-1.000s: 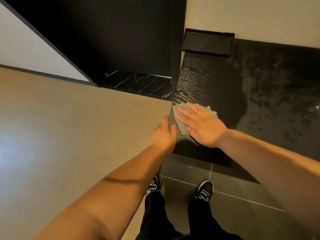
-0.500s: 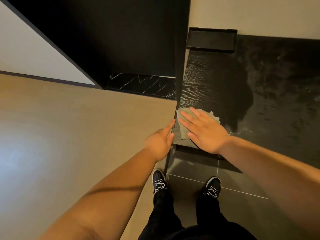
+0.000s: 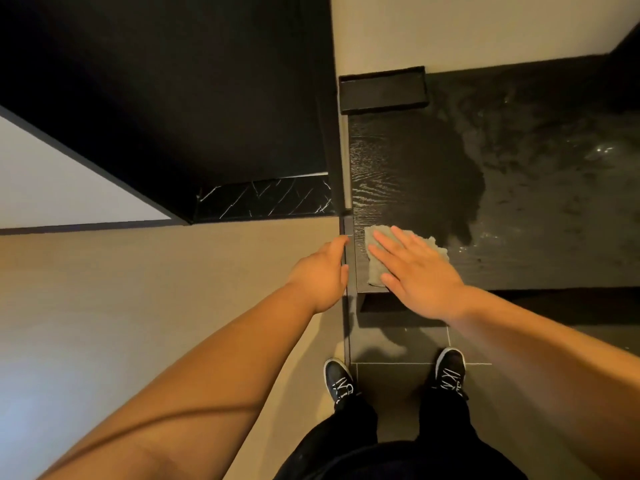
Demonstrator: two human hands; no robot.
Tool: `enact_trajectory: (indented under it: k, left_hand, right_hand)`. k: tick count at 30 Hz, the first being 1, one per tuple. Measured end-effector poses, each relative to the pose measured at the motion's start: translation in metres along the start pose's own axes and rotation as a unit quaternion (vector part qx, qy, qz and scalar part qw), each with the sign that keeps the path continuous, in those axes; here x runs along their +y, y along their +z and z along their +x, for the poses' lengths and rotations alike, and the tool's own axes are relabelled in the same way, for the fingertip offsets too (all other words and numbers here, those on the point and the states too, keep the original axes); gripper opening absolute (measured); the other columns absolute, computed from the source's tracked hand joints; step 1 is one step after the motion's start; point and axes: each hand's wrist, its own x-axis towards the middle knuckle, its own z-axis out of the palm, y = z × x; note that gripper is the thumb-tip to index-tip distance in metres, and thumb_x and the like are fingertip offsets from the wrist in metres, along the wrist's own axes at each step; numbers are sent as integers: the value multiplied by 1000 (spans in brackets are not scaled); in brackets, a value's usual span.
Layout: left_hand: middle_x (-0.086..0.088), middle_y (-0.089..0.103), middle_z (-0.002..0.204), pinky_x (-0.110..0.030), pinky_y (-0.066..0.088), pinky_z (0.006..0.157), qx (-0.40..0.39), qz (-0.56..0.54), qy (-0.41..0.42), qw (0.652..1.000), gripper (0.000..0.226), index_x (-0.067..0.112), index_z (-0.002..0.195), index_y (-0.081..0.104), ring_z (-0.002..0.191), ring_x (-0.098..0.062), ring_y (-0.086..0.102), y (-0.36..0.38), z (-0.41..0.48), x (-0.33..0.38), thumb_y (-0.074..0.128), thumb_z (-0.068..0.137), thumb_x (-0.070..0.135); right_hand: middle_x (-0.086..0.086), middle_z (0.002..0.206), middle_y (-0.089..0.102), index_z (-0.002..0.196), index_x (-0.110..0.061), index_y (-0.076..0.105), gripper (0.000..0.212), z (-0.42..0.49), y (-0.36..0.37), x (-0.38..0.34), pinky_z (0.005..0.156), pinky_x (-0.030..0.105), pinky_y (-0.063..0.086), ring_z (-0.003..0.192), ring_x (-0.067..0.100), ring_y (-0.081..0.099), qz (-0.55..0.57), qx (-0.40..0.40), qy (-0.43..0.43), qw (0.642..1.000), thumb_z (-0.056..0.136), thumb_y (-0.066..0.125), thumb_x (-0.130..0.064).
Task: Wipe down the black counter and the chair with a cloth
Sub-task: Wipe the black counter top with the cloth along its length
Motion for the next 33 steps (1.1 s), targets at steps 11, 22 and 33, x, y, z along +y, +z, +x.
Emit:
enact_trajectory:
  k: [11,22,33]
  left_hand:
    - [-11,49,154,-52,53,101,-166,102,40,980,112,56,151,-34,124,-33,62,-10,37,-5,61,98,27]
    - [-17,70,127,-48,52,102,-149,43,58,986,85,53,158,-26,114,-33,68,-8,31,-9,43,108,53]
    - [-14,73,111,-48,56,95,-148,47,48,987,83,55,157,-26,100,-28,71,-6,31,-14,41,108,56]
  right_hand:
    - [5,174,9,166,-20,21,65,-4,20,-72,130,50,8,161,29,-1,21,24,58,998,106,34,-43]
    - [8,173,14,165,-18,26,63,-20,11,-49,129,51,2,159,37,5,22,67,179,981,106,29,-42]
    - [7,173,16,165,-19,24,62,-29,2,-11,127,56,17,159,37,9,31,47,197,979,107,25,-42]
